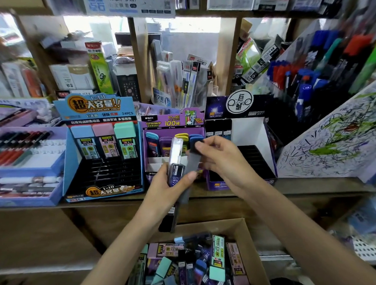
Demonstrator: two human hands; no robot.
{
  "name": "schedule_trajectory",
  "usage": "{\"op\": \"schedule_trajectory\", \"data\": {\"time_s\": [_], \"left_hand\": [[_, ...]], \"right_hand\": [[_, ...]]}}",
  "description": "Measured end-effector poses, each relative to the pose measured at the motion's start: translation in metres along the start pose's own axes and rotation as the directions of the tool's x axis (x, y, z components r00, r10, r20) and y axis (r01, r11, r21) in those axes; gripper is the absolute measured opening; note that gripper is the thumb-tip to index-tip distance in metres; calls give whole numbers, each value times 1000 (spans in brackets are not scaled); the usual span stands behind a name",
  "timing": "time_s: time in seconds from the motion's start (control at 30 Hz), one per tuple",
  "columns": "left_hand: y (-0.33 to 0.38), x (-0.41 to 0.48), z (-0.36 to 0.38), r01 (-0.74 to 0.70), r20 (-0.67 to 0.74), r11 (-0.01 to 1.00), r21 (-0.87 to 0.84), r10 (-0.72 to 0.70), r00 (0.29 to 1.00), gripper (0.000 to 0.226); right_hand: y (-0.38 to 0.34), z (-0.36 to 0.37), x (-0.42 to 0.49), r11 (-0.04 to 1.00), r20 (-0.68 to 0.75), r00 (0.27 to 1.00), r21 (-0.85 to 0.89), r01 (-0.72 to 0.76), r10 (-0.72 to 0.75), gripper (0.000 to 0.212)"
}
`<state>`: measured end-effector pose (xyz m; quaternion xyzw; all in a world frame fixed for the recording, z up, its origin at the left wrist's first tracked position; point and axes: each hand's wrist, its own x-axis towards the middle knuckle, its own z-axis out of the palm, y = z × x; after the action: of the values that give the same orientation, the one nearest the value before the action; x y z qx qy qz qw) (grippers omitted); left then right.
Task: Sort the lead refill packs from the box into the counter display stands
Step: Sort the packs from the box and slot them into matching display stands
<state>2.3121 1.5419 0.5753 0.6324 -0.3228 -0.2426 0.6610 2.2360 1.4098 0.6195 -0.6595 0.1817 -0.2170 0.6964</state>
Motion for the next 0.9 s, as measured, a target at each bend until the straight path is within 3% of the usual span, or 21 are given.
{"op": "schedule_trajectory", "data": {"time_s": [0.13,0.27,0.4,0.6,0.8,0.9], "left_hand": [[5,2,0,27,1,998,51,-27,1000,57],[8,0,2,-40,16,997,60,39,999,26],[6,1,-2,-22,-29,998,56,23,999,12],[3,3,-2,-17,-41,998,55,19,999,13],[2,6,0,-10,-25,999,50,11,1000,15],[1,6,-1,-9,-23,998,69,10,1000,18]], "right_hand": [[5,4,0,969,-55,998,239,54,-42,11],[-3,-2,7,899,-190,968,375,225,-164,4],[-5,-17,14,945,-235,963,264,195,-134,19],[1,-49,21,914,-335,924,285,287,-186,32],[-9,-80,39,905,-383,898,267,331,-215,25],[-13,-92,46,949,-313,901,-4,314,-300,14]]}}
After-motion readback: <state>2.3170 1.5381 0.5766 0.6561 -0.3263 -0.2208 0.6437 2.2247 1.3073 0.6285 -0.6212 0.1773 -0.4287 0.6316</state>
